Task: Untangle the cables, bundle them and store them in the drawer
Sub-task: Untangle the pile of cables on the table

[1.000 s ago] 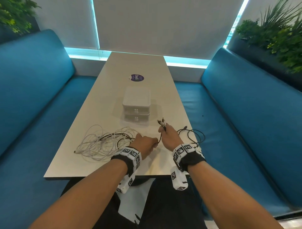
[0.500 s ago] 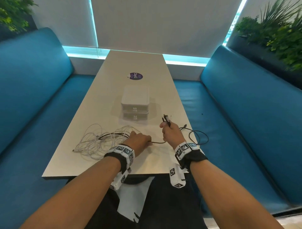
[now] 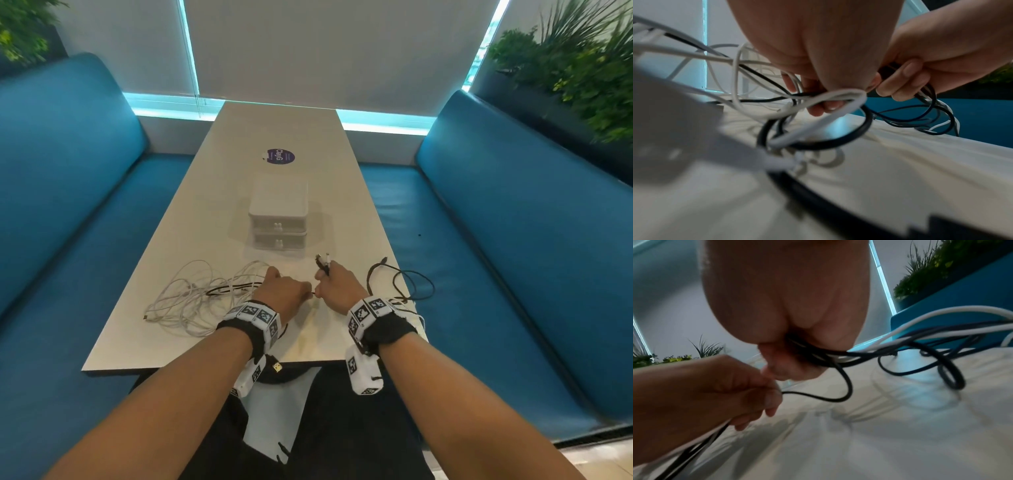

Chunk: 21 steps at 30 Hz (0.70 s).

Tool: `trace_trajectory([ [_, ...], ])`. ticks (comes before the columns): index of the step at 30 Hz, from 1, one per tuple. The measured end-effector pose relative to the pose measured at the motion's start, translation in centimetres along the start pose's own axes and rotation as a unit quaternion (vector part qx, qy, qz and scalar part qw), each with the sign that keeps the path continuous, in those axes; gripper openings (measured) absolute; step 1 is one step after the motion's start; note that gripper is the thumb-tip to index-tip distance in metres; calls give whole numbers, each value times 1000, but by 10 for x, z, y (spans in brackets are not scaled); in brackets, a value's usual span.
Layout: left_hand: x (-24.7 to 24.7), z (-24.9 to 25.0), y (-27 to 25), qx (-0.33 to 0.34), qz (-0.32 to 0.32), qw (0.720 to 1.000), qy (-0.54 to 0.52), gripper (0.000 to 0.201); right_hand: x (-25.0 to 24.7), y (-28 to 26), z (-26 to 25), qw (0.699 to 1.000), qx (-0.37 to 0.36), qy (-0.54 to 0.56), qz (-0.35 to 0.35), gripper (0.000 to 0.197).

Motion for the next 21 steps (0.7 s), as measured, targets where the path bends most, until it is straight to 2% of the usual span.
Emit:
trace_trajectory([
  [3,-6,0,0,9,23,1000,4,18,11,0,3,999,-3,-45,-18,29],
  [6,-8,-3,0,-2,30,1000,-1,24,18,-3,6,998,-7,-22,-50,31],
  [8,-10,-5,0,-13,39,999,-13,17,15,-4,6,998,-10,-2,-55,29],
  [11,-16,-18,4,-32,53,998,-19,13,0,-1,15,999,-14,-28,-9,26],
  [13,-13,-31,2,-38,26,999,-2,15,-16,2,31,990,-10,-135,38,29],
  [15,-9,-35,-1,-29,4,1000,10,15,-27,0,40,963,-25,-260,70,30],
  [16,-9,-34,-1,-24,2,1000,12,15,-31,0,41,954,-32,-283,87,28],
  [21,-12,-13,-3,-25,-9,1000,10,20,-30,2,21,971,-26,-188,148,25],
])
Point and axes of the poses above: each hand's wrist, its own y-axis towards the middle knuckle, its own x-axis out of the palm, z = x × y, the point moved 7 cm from there along y, towards the middle knuckle, and after that the axes turned 11 degrees about z, right-handed, at the moved point
